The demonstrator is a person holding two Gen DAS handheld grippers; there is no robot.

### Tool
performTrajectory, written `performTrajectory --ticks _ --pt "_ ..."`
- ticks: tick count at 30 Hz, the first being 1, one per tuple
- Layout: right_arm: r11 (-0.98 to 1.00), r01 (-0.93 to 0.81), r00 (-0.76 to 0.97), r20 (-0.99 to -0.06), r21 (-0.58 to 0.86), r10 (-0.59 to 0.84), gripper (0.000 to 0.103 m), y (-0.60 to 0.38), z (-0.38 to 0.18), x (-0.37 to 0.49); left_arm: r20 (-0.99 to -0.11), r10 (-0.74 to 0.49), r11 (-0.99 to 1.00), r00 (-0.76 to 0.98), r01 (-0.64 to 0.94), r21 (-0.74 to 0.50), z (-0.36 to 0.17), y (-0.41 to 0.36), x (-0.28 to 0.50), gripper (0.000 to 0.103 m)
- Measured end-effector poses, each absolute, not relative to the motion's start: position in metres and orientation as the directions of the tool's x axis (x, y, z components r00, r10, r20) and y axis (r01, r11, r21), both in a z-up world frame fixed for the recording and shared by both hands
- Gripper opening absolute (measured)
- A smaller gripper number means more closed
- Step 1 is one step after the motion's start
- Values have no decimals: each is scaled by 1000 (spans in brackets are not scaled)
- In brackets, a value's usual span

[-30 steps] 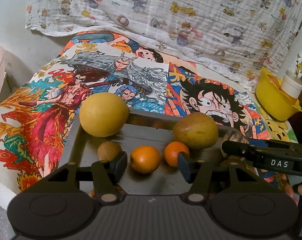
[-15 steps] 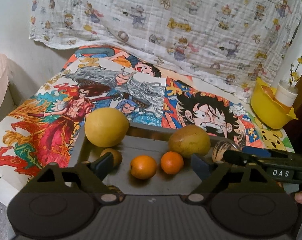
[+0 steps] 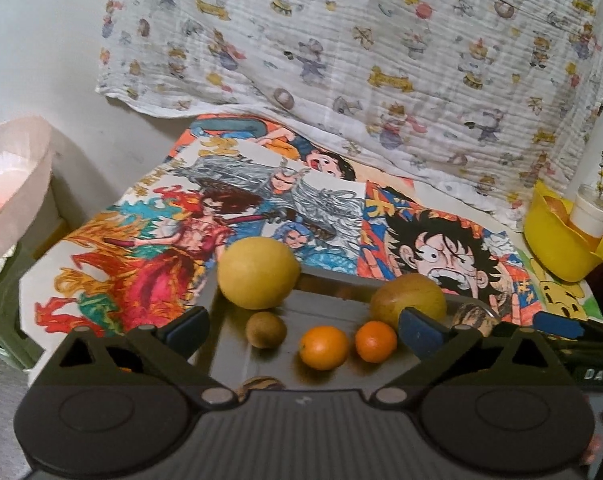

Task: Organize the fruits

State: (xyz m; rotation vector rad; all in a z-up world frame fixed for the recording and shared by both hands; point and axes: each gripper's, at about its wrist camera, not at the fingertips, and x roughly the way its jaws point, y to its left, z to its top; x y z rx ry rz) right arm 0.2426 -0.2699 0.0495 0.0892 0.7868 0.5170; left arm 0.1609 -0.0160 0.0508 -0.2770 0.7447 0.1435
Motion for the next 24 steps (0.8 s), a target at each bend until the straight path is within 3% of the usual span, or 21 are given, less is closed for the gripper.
performTrajectory --ticks 24 --pt "900 -373 710 -554 226 434 102 -264 73 153 -575 135 965 807 -239 -109 55 -11 78 103"
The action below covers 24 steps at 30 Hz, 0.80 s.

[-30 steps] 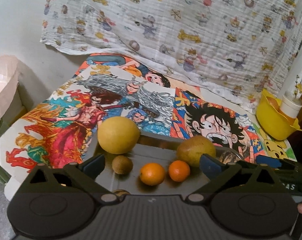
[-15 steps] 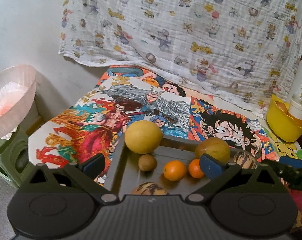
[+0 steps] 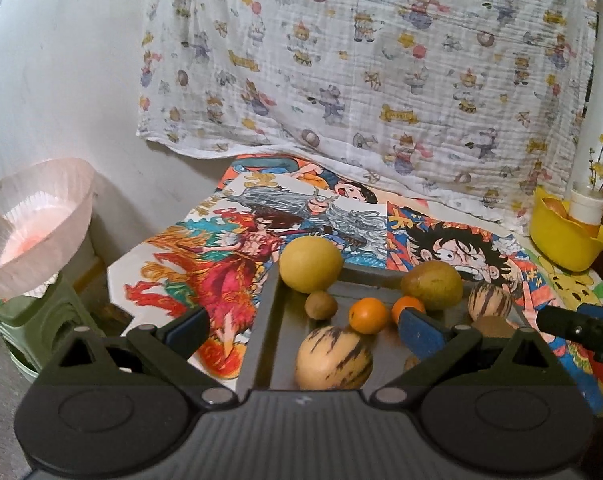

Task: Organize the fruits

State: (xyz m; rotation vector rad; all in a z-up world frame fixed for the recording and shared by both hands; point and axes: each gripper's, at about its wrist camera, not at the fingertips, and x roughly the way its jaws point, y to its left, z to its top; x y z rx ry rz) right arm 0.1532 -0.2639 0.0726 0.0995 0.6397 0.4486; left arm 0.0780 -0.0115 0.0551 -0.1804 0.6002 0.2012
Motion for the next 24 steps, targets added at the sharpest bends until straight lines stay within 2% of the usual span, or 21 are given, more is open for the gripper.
performTrajectory --ticks 8,18,24 --pt "910 -361 755 -508 205 414 102 -258 79 123 -551 147 965 821 -242 -104 56 -9 50 103" --pt "913 -381 755 -522 144 397 102 -243 75 79 -527 143 974 838 -214 -75 51 -9 17 103" --pt "917 -360 762 -514 169 394 102 -240 71 57 -527 123 974 841 -204 -96 42 -7 1 103"
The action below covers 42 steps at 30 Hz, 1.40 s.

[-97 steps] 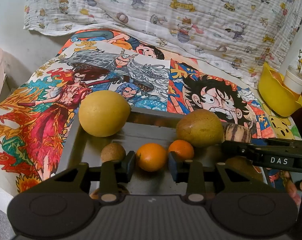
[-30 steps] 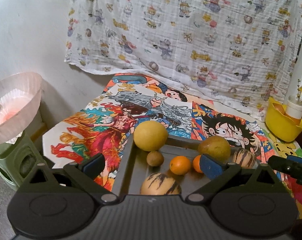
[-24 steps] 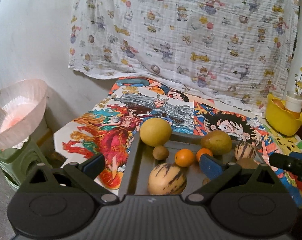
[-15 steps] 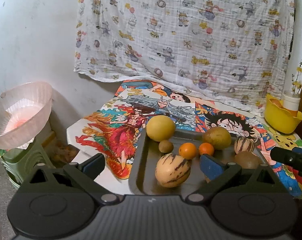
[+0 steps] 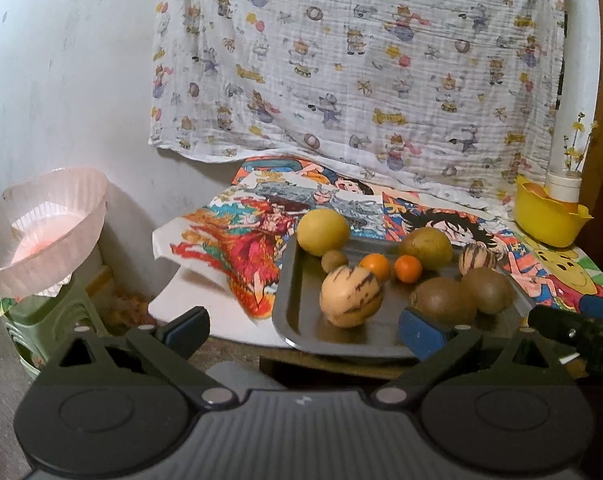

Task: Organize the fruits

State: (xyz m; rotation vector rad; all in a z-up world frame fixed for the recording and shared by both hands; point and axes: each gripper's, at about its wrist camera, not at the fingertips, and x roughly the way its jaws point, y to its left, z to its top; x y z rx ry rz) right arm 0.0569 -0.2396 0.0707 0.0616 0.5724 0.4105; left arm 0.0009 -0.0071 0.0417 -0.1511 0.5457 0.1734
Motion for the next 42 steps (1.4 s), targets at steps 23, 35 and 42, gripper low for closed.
performTrajectory --ticks 23,35,42 --pt "927 -340 794 -480 158 373 102 -239 52 42 -525 96 975 846 -185 -120 23 -9 -8 103" --pt "932 -321 793 -490 168 361 102 -243 50 44 -526 91 976 845 -181 -122 22 -10 -8 103" --pt "931 -322 791 -492 171 363 102 -243 49 45 -525 93 976 846 -181 -119 22 -11 -8 103"
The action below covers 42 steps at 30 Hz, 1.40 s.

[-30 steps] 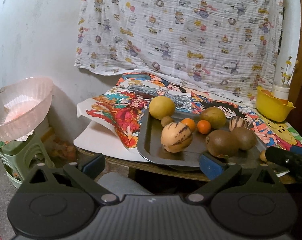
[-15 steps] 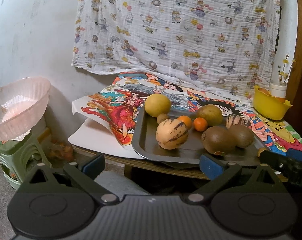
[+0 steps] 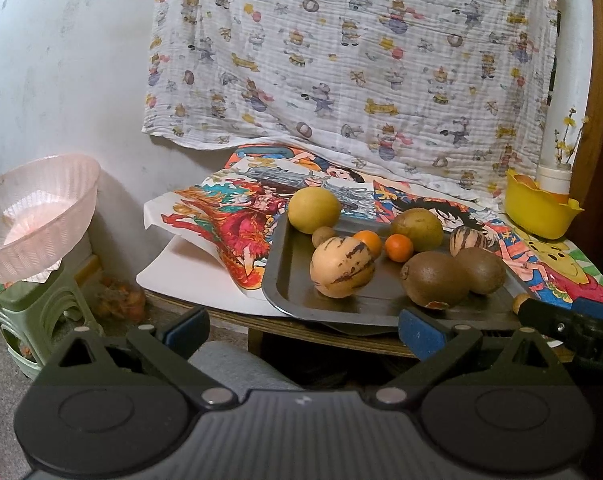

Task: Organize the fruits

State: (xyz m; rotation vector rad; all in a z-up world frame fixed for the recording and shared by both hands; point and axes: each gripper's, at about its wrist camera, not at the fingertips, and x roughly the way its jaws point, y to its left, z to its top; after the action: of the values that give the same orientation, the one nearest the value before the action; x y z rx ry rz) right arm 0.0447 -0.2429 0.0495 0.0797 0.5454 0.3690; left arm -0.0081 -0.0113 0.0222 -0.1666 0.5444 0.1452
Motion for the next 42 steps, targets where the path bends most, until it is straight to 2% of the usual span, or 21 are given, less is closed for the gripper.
performTrajectory --ticks 42 --pt "929 -331 789 -492 167 369 102 -242 48 43 -527 92 977 845 -179 -118 22 -13 -10 103"
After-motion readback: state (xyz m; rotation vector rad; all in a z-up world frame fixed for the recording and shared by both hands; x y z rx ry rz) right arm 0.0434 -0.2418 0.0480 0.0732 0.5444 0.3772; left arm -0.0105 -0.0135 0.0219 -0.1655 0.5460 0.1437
